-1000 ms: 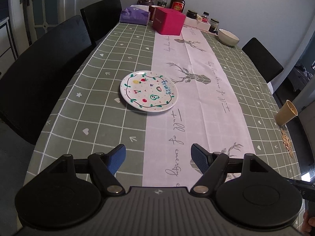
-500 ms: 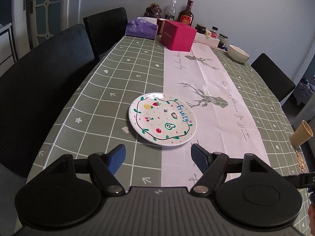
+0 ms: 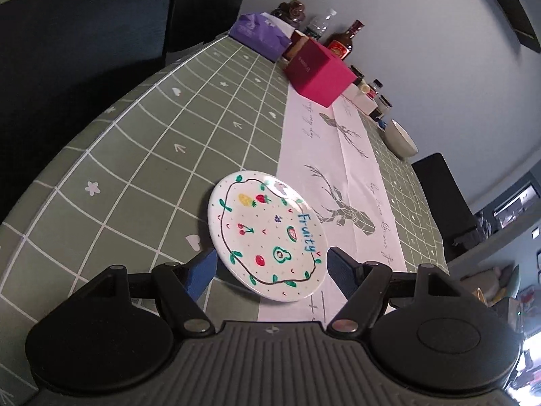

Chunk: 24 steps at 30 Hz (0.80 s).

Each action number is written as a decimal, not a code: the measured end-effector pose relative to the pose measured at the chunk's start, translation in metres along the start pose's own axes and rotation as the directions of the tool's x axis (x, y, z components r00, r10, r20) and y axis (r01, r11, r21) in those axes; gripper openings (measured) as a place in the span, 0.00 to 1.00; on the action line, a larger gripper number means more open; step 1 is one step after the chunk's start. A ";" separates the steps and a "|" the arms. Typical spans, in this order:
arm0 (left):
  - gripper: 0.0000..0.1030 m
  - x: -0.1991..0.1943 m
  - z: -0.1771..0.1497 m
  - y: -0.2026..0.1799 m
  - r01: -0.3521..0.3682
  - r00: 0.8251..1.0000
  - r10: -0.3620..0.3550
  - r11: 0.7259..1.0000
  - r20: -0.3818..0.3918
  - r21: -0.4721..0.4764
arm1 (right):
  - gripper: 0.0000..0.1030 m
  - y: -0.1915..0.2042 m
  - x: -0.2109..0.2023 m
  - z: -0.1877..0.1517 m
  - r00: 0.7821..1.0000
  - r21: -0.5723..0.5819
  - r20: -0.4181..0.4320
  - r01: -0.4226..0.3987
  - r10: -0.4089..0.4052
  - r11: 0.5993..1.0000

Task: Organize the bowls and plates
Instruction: 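Close the right tool on the rim of the white 'Fruity' plate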

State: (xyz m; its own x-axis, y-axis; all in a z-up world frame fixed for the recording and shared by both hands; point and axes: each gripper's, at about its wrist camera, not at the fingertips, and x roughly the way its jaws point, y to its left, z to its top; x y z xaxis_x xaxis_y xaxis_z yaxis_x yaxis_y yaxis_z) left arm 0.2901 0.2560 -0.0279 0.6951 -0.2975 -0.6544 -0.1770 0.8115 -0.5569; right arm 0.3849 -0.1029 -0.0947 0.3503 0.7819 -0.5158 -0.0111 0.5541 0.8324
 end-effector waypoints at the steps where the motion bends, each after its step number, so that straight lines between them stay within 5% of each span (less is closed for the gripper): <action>1: 0.83 0.004 0.003 0.004 -0.005 1.000 0.005 1.000 -0.010 -0.009 | 0.76 -0.002 0.005 0.003 1.000 0.019 0.007 -0.005 0.005 1.000; 5: 0.80 0.016 0.011 0.022 -0.076 0.997 0.076 0.997 0.004 -0.008 | 0.73 -0.002 0.020 0.011 0.999 0.042 0.037 -0.038 0.037 0.998; 16: 0.76 0.040 0.024 0.038 -0.015 0.999 0.014 0.999 -0.031 -0.036 | 0.70 0.010 0.054 0.036 1.000 0.033 0.001 -0.021 0.021 0.999; 24: 0.65 0.051 0.030 0.025 -0.080 0.996 0.081 0.996 -0.020 0.041 | 0.70 0.004 0.055 0.046 0.999 0.108 -0.019 -0.046 0.048 0.993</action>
State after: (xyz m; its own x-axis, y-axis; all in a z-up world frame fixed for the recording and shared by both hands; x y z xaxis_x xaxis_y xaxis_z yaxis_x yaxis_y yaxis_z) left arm 0.3422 0.2763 -0.0598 0.6643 -0.2406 -0.7077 -0.2035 0.8528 -0.4810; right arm 0.4467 -0.0707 -0.1105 0.3310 0.8132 -0.4787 0.0737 0.4835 0.8723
